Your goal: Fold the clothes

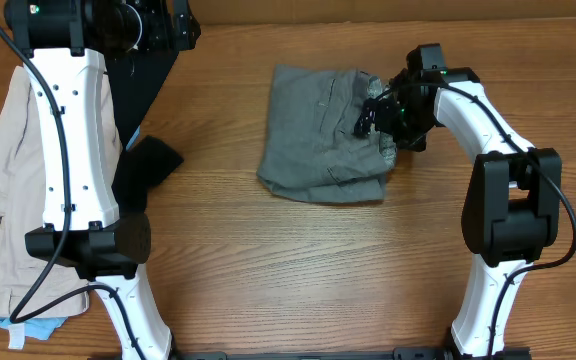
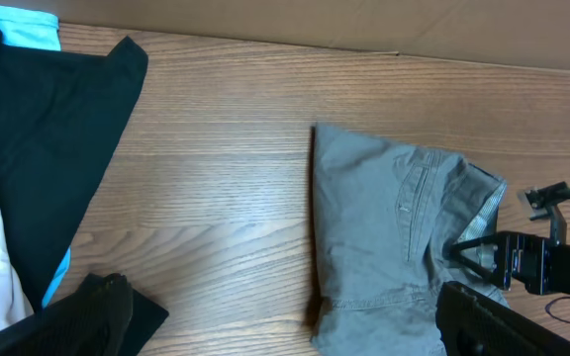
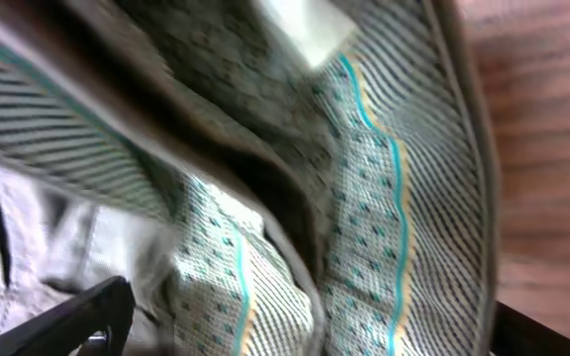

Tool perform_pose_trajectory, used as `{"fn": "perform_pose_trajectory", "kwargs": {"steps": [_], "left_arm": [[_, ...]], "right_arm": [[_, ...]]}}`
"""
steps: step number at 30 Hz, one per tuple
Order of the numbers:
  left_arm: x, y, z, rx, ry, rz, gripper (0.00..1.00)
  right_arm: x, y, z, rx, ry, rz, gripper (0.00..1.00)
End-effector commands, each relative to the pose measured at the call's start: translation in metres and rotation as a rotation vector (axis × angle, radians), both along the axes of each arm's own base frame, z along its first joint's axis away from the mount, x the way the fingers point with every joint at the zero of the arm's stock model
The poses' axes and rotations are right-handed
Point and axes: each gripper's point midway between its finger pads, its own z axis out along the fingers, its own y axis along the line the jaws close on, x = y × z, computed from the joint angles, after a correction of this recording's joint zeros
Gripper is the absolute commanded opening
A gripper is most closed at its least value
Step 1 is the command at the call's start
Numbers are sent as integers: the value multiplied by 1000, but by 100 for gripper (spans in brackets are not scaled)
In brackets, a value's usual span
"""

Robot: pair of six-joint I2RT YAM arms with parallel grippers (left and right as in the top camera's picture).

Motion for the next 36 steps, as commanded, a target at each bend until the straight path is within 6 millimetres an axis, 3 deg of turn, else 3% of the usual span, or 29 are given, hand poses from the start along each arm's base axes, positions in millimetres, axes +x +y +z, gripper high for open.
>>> {"fn": "perform_pose_trajectory", "kwargs": {"steps": [1, 6, 8, 16, 21, 27, 36], "left_arm": [[1, 2, -8, 17, 16, -13, 100], [1, 2, -8, 17, 17, -13, 100], [1, 2, -8, 17, 17, -13, 100], [1, 2, -8, 17, 17, -13, 100], [1, 1, -9, 17, 20, -13, 100], [0, 1, -9, 17, 21, -13, 100], [0, 1, -9, 17, 21, -13, 100]], "right_arm": [[-8, 8, -11, 19, 11, 11, 100], [-12, 8, -29, 23, 5, 2, 97], [-14, 11, -33, 41, -1, 7, 91], [-24, 38, -41, 177, 31, -27, 52], [-25, 42, -42, 188, 46, -60, 28], [-22, 44, -40, 207, 44, -73, 6], [-15, 49, -32, 270, 30, -90, 4]]}}
